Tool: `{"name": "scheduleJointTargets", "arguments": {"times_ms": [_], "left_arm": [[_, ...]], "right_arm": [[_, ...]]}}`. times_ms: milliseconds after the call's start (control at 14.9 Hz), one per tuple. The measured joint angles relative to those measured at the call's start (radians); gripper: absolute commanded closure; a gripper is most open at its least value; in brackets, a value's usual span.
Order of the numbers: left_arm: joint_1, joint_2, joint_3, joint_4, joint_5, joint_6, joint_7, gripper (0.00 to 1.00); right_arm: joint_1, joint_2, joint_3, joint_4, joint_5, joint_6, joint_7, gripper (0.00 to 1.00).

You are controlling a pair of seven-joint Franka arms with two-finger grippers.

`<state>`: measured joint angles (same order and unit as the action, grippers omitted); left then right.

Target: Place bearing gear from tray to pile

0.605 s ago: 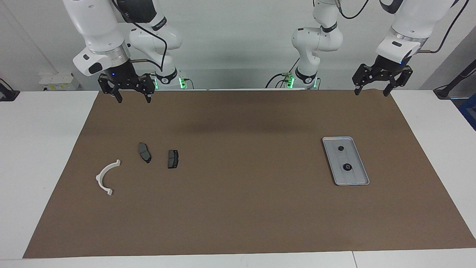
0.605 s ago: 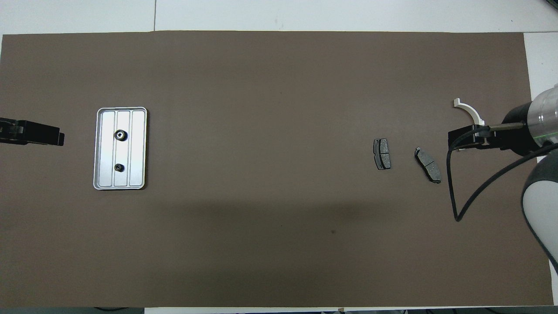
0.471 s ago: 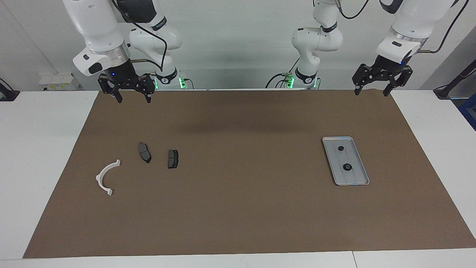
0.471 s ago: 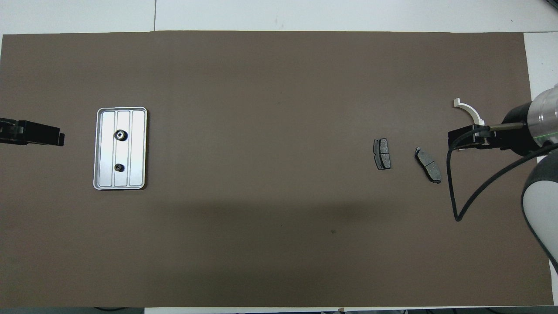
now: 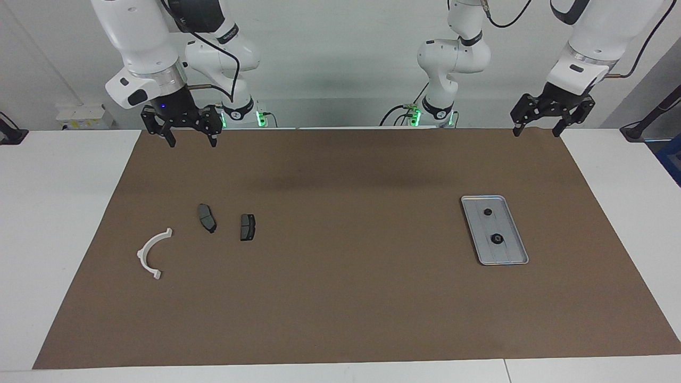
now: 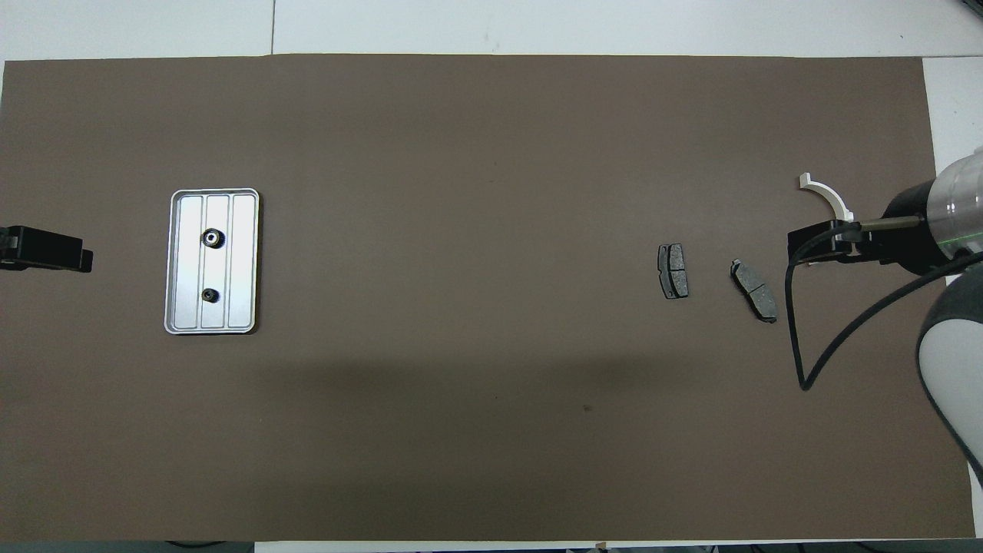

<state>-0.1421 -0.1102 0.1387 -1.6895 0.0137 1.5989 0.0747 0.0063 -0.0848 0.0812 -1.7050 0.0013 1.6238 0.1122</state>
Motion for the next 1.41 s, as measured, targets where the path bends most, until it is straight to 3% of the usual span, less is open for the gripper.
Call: {"name": "scheduleJointTargets", "arguments": {"times_ms": [269, 605, 1009, 1412], "left_arm": [[0.041, -0.080, 0.005, -0.241, 0.000, 0.208, 0.026, 0.00], [0.076, -0.065, 0.006, -0.422, 0.001, 0.380, 0.071, 0.00], [0.056, 0.059, -0.013, -0.485, 0.001, 0.555, 0.075, 0.01], [0.055, 0.129, -0.012, -0.505, 0.001, 0.646, 0.077, 0.03]], "right_arm": [[0.000, 0.000, 0.000, 0.000, 0.000, 0.000, 0.000, 0.00], [0.000, 0.000, 0.001, 0.000, 0.000, 0.000, 0.000, 0.00], [0.000, 0.000, 0.001, 0.000, 0.000, 0.000, 0.000, 0.00], [0.000, -0.001, 0.003, 0.000, 0.000, 0.000, 0.000, 0.00]]}}
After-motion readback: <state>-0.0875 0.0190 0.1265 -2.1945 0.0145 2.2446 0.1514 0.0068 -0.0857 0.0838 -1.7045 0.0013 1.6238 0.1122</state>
